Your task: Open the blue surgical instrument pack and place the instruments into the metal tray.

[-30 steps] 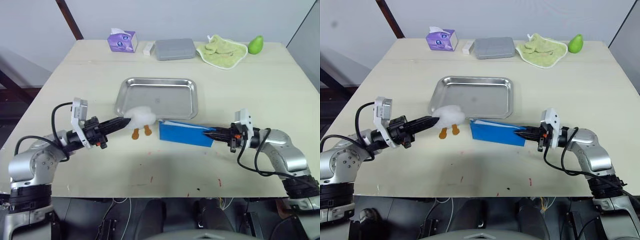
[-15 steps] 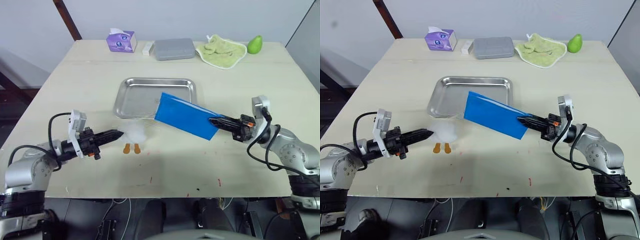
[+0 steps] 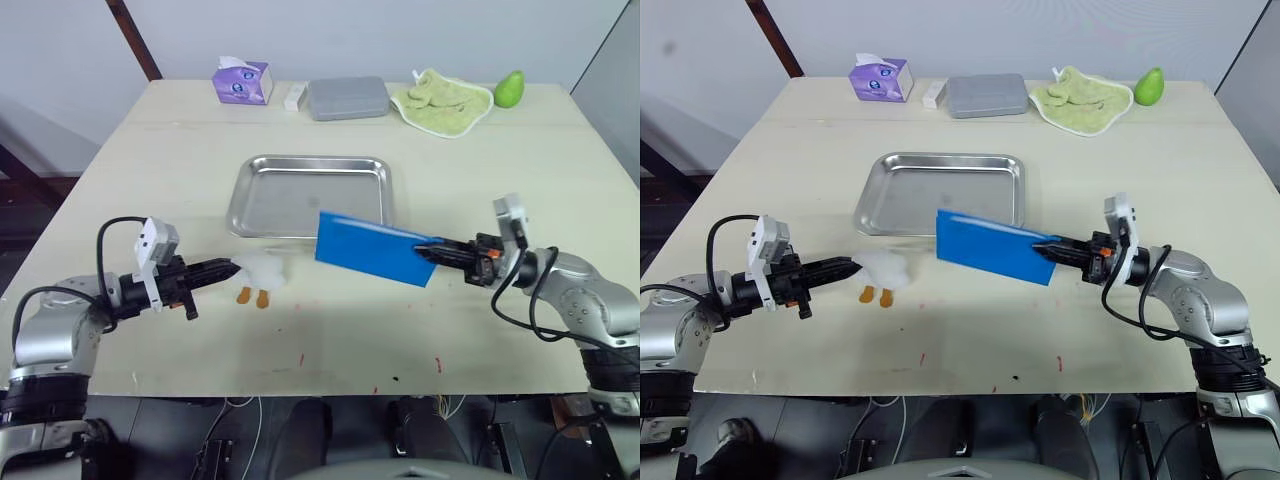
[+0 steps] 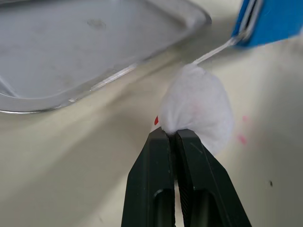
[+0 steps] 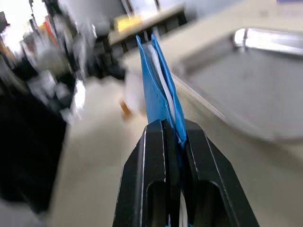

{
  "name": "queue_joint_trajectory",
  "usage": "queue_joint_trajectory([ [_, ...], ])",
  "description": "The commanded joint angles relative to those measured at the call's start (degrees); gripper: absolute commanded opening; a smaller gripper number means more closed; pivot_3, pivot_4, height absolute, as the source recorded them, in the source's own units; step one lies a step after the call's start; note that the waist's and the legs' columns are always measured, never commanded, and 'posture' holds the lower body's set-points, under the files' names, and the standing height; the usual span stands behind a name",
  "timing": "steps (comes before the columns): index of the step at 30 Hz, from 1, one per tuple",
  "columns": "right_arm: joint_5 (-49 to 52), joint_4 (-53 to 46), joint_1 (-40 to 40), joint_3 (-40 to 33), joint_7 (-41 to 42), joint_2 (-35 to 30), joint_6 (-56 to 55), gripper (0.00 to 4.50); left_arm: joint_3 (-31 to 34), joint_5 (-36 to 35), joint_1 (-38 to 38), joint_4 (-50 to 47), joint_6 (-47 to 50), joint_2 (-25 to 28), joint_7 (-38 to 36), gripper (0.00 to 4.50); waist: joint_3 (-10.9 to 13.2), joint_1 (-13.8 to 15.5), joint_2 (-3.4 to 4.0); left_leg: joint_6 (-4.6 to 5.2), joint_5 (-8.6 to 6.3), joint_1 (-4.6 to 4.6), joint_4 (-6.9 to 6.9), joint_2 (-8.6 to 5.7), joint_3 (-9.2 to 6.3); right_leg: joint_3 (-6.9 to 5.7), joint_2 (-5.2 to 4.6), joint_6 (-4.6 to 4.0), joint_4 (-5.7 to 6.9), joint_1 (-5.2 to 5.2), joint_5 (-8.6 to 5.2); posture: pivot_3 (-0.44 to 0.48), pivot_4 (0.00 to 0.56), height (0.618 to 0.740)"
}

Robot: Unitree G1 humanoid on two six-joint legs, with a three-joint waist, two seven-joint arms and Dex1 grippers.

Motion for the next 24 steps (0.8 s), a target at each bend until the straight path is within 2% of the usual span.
queue_joint_trajectory([
  [1, -5.7, 1.2, -0.6, 1.7, 0.6, -0.2, -6.5, 0.0, -1.3, 0.5, -0.9, 0.3, 2.7, 2.5, -1.7, 0.06, 0.0, 0.0, 0.0, 0.0, 0.0, 0.0, 0.0, 0.0, 0.02, 0.0, 0.01, 0.0, 0.0, 0.0, 0.0, 0.0, 0.15, 0.74],
  [8, -11.3, 3.1, -1.7, 5.1, 3.2, -0.2, -12.5, 0.0, -1.1, 1.1, -0.2, 2.2, 1.5, 3.3, -3.8, 0.06, 0.0, -0.1, 0.0, 0.0, 0.0, 0.01, 0.0, 0.01, 0.0, 0.04, 0.0, 0.0, 0.01, -0.01, 0.0, 0.0, 0.15, 0.74],
  [11, -12.1, 3.4, -1.6, 5.5, 3.8, 0.1, -13.5, 0.0, 1.3, -0.1, 0.8, 2.9, 0.7, 4.3, -5.9, 0.96, 0.0, -0.1, 0.0, 0.0, 0.0, 0.01, 0.0, 0.02, 0.01, 0.02, 0.01, 0.0, 0.01, -0.01, 0.0, 0.0, 0.15, 0.74],
  [16, -12.9, 3.4, -1.2, 5.5, 4.4, 0.4, -15.0, 0.0, 6.5, -4.8, 0.7, 1.0, 0.9, 4.4, -8.1, 3.45, 0.0, 0.0, -0.01, 0.0, 0.0, 0.01, 0.01, 0.04, 0.0, 0.03, -0.01, -0.01, 0.01, -0.02, 0.0, 0.0, 0.15, 0.74],
  [17, -13.1, 3.4, -1.2, 5.6, 4.7, 0.2, -15.4, 0.0, 7.1, -6.1, 0.3, -0.2, 1.9, 4.6, -8.7, 3.79, 0.0, 0.0, -0.01, 0.0, 0.0, 0.01, 0.01, 0.05, 0.0, 0.02, -0.01, -0.01, 0.01, -0.01, 0.0, 0.0, 0.15, 0.74],
  [21, -13.3, 3.5, -1.5, 6.0, 6.4, -0.2, -15.5, 0.0, 5.9, -10.9, -2.7, -5.6, 8.7, 5.0, -9.5, 3.79, 0.0, 0.0, -0.02, 0.0, 0.0, 0.01, 0.02, 0.03, 0.0, 0.0, -0.01, 0.0, 0.02, 0.0, 0.0, 0.0, 0.15, 0.74],
  [24, -13.7, 4.0, -2.1, 6.2, 7.1, -0.2, -15.6, 0.0, 2.7, -10.6, -6.6, -7.2, 9.3, 2.6, -7.8, 3.79, 0.0, 0.0, -0.02, 0.0, 0.0, 0.01, 0.02, 0.02, -0.01, 0.01, 0.0, 0.0, 0.04, 0.0, 0.0, 0.0, 0.15, 0.74],
])
